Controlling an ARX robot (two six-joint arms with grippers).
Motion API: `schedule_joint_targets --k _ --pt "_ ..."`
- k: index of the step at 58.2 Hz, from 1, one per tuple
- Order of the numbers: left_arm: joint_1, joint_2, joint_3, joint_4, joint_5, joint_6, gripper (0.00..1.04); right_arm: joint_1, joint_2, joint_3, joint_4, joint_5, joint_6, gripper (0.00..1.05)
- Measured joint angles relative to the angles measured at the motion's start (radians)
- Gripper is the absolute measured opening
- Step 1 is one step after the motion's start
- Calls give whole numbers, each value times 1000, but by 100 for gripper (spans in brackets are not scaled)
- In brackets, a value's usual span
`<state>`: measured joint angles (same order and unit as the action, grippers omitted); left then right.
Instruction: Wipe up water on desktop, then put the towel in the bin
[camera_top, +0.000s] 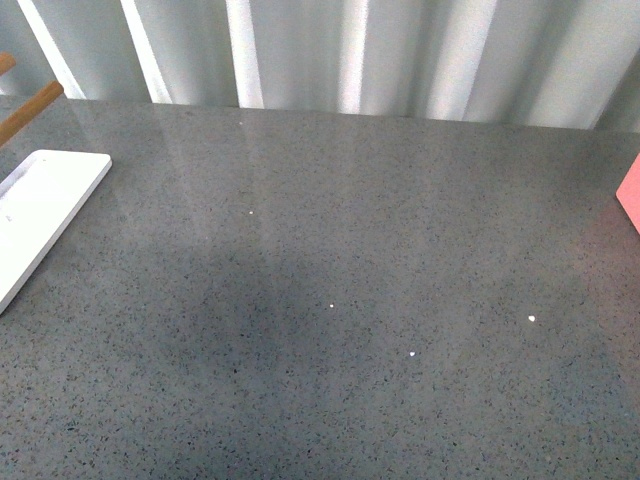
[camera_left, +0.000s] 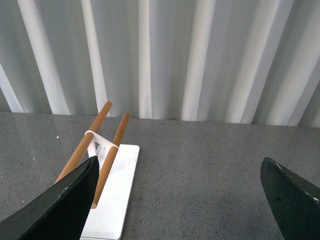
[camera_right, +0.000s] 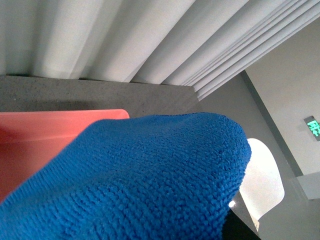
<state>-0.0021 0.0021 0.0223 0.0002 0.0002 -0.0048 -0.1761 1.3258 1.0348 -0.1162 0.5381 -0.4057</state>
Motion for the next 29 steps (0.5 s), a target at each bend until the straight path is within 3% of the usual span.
schedule_joint_targets --k 15,29 --pt "0 0 0 0 0 0 98 -26 12 3 -71 -39 21 3" --pt "0 0 0 0 0 0 98 -32 16 4 -74 -39 27 42"
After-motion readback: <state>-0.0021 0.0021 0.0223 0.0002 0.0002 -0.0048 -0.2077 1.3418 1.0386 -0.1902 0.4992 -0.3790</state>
